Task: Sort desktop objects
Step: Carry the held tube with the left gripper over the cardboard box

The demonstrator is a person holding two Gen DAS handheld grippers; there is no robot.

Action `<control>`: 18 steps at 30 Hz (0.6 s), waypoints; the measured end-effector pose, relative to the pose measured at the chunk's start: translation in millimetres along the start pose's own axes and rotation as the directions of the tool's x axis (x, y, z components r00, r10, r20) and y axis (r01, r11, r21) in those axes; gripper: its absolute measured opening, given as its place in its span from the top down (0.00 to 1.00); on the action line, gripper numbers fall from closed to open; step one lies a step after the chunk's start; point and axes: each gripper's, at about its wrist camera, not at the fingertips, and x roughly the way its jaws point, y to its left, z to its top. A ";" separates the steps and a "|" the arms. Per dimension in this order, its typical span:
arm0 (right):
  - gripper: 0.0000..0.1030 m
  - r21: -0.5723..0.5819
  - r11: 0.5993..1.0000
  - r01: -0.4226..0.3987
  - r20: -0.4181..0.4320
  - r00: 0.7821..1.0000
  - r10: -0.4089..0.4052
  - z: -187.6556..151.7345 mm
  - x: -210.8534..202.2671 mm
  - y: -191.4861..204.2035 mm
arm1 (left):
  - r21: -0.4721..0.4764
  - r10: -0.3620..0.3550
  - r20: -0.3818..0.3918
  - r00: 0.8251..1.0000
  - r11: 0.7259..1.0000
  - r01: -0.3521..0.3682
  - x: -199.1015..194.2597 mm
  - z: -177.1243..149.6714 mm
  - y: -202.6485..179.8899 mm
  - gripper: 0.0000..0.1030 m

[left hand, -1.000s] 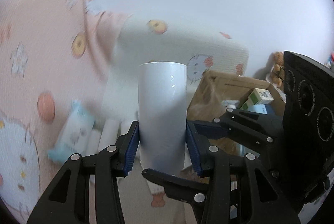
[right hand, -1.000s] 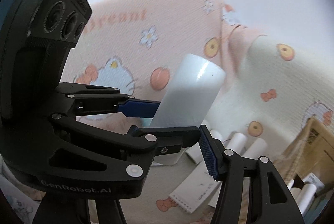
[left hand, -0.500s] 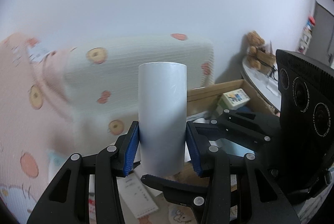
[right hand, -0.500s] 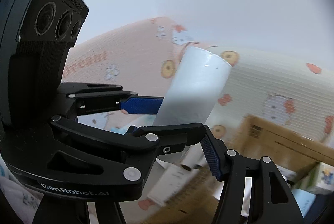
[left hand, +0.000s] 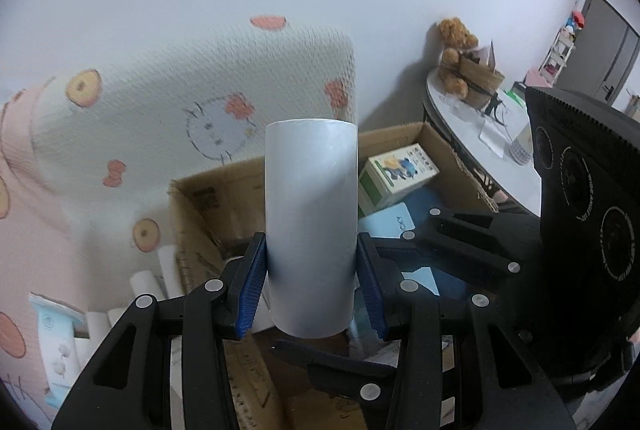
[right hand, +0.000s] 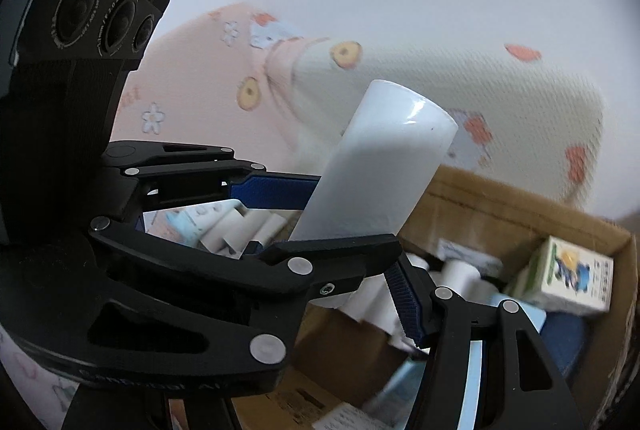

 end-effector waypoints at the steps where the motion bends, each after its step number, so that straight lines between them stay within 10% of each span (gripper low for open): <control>1: 0.43 0.011 1.000 0.004 -0.015 1.000 -0.004 1.4 0.4 -3.6 | -0.002 -0.001 -0.014 1.000 1.000 0.001 4.1 1.2 -0.8 0.54; 18: 0.43 0.217 0.976 -0.021 -0.216 0.974 0.070 2.4 43.8 -53.0 | -0.149 -0.111 -0.248 0.962 0.986 0.075 72.0 11.9 12.9 0.54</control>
